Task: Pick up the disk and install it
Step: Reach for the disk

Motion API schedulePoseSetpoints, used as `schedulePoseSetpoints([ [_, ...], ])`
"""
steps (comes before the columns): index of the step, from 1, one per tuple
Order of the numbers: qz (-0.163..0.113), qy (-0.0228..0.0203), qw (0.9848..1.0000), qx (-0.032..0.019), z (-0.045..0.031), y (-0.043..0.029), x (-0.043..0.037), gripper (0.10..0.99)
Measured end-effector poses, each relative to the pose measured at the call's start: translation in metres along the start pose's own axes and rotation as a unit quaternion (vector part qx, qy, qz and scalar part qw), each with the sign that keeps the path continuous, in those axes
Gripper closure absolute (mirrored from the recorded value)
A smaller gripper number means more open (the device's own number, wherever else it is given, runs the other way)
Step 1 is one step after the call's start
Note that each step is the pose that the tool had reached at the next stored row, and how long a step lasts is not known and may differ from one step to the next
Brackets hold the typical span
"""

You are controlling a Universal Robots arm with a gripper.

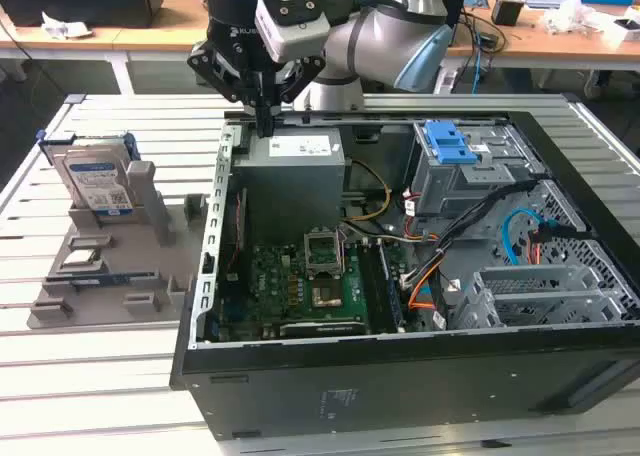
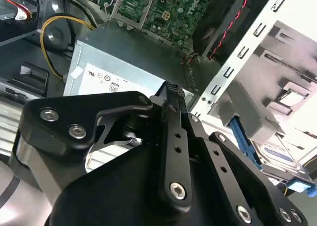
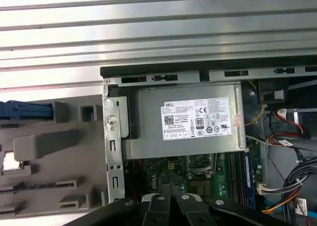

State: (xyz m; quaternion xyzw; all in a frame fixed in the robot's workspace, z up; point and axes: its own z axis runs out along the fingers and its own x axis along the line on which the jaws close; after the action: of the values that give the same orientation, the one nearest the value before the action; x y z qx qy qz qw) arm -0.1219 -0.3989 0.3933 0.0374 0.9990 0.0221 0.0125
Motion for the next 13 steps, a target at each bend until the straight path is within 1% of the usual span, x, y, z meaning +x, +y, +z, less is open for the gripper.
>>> schedulePoseSetpoints([
  [1,0.0,0.0,1.0,0.0,0.0,0.0,0.0,0.98],
  [3,0.0,0.0,1.0,0.0,-0.0002,-0.0005,0.0075,0.98],
  [5,0.0,0.0,1.0,0.0,-0.0003,-0.0009,0.0119,0.98],
  [7,0.0,0.0,1.0,0.0,-0.0005,-0.0015,0.0202,0.98],
  [10,0.0,0.0,1.0,0.0,-0.0008,-0.0022,0.0302,0.98],
  [13,0.0,0.0,1.0,0.0,-0.0012,-0.0034,0.0458,0.98],
])
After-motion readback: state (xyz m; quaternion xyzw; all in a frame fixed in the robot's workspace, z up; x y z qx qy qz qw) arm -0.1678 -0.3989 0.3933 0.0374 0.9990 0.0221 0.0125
